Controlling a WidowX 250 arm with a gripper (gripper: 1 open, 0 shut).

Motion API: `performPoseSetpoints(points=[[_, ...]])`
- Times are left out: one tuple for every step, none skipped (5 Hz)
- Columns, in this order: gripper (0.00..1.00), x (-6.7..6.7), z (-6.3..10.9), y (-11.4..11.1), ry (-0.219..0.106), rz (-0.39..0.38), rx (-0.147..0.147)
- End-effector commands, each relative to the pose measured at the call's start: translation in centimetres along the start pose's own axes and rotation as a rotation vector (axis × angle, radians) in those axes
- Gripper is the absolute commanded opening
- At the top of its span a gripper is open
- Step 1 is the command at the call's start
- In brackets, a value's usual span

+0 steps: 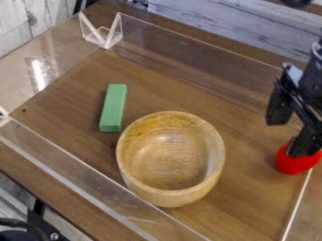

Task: Move the red object to the left side of the table

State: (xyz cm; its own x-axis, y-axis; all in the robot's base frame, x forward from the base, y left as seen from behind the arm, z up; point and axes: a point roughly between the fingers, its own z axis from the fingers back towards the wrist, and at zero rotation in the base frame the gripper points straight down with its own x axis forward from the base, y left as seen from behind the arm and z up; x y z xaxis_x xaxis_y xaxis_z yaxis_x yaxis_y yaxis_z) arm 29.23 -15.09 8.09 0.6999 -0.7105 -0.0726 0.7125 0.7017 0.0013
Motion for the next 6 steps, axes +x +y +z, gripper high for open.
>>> performPoseSetpoints(points=[[1.00,0.9,0.4,0.1,-0.057,-0.063,0.034],[1.00,1.0,-0.9,0.3,-0.059,-0.111,0.047],[1.00,1.3,-1.8,0.4,-0.064,-0.165,0.072],[1.00,1.6,-2.6,0.4,-0.069,-0.209,0.095],[1.00,1.6,-3.1,0.6,-0.073,-0.246,0.122],[1.00,1.7,-3.2,0.7,-0.081,-0.291,0.165]])
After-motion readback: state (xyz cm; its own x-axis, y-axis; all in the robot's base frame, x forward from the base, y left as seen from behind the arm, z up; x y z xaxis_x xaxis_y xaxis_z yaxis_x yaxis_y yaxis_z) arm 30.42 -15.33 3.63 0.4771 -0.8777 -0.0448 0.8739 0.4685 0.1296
